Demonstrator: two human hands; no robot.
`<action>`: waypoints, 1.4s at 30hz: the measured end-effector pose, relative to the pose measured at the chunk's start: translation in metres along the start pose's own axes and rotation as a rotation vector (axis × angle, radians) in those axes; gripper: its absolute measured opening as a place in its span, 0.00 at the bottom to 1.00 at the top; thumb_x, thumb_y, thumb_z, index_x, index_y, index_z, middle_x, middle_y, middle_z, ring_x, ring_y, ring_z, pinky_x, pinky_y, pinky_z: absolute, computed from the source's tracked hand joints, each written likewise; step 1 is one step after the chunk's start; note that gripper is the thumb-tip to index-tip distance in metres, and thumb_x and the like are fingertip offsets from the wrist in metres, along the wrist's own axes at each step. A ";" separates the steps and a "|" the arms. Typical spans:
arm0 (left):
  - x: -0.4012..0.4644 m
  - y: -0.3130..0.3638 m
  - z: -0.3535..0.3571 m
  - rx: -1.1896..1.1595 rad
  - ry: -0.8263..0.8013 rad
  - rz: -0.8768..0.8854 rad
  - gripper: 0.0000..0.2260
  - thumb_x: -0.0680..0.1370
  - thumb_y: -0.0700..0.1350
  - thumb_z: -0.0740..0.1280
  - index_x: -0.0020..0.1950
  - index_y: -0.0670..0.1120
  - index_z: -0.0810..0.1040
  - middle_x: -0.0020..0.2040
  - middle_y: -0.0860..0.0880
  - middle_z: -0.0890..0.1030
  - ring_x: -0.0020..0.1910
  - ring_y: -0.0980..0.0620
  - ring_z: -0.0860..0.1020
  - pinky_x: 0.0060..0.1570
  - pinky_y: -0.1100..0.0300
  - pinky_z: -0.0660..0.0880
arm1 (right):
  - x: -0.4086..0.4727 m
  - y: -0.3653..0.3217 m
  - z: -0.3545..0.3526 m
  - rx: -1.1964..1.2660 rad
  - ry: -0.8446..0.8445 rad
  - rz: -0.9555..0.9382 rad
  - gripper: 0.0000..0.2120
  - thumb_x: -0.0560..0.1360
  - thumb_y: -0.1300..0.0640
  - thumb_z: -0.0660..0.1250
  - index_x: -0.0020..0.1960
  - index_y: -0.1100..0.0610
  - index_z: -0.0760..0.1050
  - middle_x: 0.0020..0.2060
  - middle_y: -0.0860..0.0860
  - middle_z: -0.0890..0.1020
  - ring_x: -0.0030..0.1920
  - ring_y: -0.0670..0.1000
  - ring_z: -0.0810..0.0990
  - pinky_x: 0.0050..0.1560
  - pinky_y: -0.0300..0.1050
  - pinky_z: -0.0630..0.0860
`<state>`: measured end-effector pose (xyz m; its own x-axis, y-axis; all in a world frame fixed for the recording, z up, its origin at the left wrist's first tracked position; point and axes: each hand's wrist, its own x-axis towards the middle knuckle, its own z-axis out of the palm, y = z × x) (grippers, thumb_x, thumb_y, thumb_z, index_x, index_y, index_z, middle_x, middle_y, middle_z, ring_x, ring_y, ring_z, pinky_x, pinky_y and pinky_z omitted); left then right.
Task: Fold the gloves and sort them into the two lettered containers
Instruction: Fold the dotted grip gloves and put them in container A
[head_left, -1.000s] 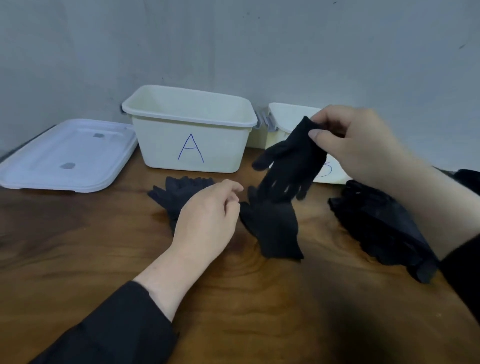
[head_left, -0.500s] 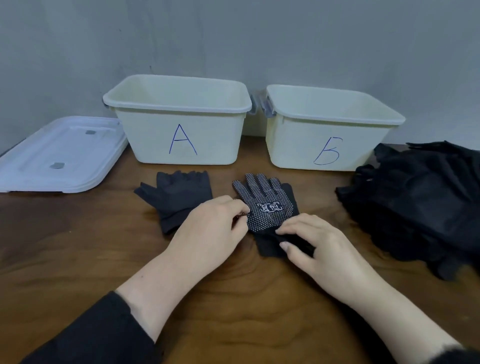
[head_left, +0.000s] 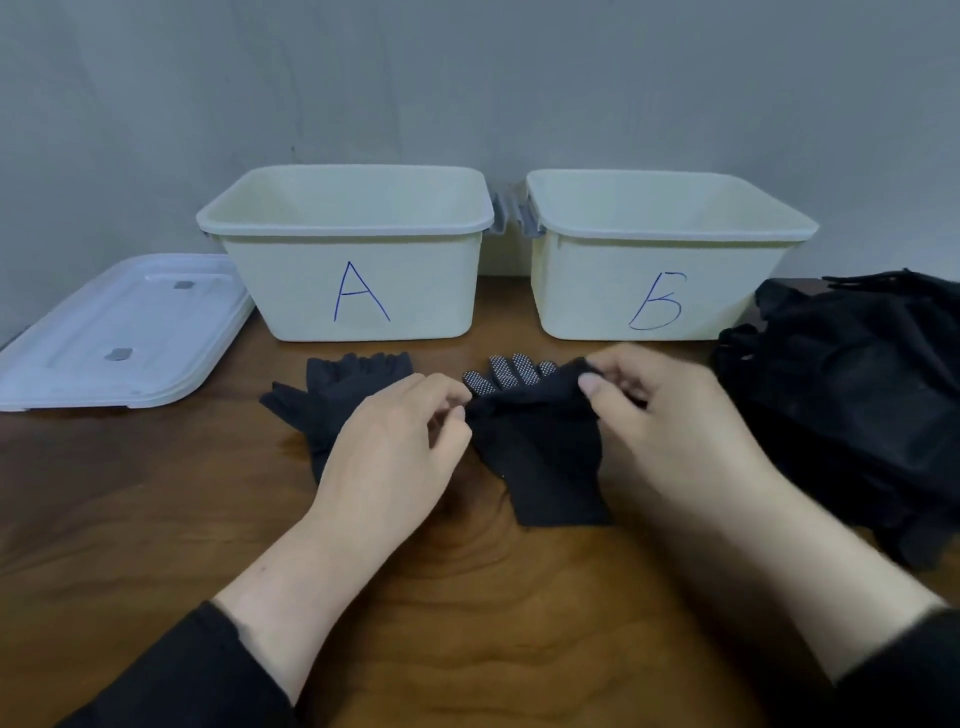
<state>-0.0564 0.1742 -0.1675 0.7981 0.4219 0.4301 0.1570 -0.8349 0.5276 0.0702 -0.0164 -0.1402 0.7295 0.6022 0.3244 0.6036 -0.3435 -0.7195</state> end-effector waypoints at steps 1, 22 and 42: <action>0.000 -0.001 -0.001 -0.003 0.007 -0.009 0.09 0.80 0.47 0.64 0.57 0.53 0.80 0.48 0.59 0.80 0.48 0.58 0.78 0.53 0.60 0.77 | 0.015 -0.009 -0.006 -0.006 -0.007 0.029 0.05 0.81 0.54 0.65 0.50 0.47 0.80 0.42 0.42 0.84 0.40 0.41 0.83 0.44 0.37 0.77; 0.002 -0.010 -0.005 -0.043 -0.068 0.037 0.10 0.81 0.47 0.61 0.58 0.52 0.80 0.51 0.56 0.81 0.50 0.55 0.77 0.56 0.54 0.73 | -0.047 0.018 0.029 -0.360 -0.091 -0.250 0.07 0.75 0.59 0.74 0.53 0.53 0.85 0.50 0.40 0.81 0.52 0.42 0.81 0.57 0.35 0.74; 0.003 -0.009 0.025 0.315 -0.304 0.125 0.24 0.83 0.45 0.56 0.78 0.58 0.61 0.72 0.57 0.69 0.71 0.53 0.65 0.71 0.49 0.57 | -0.047 0.025 0.031 -0.284 -0.115 -0.290 0.17 0.80 0.39 0.62 0.59 0.46 0.83 0.53 0.35 0.78 0.57 0.40 0.76 0.64 0.42 0.66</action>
<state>-0.0410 0.1742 -0.1900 0.9494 0.2274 0.2165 0.1805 -0.9595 0.2162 0.0409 -0.0313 -0.1928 0.4853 0.7743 0.4061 0.8550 -0.3230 -0.4058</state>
